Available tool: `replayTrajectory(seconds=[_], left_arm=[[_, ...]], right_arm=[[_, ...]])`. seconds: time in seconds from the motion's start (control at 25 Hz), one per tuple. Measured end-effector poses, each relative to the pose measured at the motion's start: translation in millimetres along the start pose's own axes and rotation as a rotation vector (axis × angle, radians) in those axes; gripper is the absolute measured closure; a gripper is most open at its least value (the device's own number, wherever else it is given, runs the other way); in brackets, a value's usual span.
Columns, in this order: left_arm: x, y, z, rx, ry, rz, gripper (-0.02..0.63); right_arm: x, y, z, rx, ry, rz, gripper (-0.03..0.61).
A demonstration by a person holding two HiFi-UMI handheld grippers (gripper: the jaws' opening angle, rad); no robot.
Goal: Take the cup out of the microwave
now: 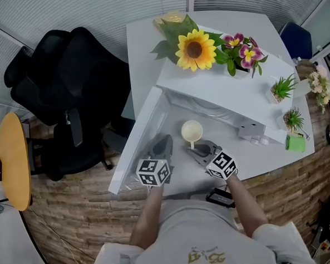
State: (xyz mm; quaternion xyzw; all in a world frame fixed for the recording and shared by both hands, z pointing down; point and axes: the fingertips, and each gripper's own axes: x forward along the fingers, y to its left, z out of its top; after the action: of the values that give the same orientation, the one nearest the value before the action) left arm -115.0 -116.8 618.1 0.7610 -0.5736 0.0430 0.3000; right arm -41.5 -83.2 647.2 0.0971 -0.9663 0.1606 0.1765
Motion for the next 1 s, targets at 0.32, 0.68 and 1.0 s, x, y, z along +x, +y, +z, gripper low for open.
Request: replayTrajectory(seconds=[0.32,0.68,1.0], left_arm=[[1.0,-4.9,7.2,0.01,-0.01,-0.021,0.601],[-2.6,-17.8,19.1,0.035,-0.027,-0.05,0.601],[-18.4,-34.7,32.3,0.08,-0.051,-0.08,0.601]], right_arm=[[-6.4,-1.9,0.9,-0.006,0.021,-0.045,0.502],[-31.4,-0.4,4.2,-0.02,0.035,-0.115,0.5],[-54.5,6.0,33.2,-0.027,-0.04,-0.267,0.52]])
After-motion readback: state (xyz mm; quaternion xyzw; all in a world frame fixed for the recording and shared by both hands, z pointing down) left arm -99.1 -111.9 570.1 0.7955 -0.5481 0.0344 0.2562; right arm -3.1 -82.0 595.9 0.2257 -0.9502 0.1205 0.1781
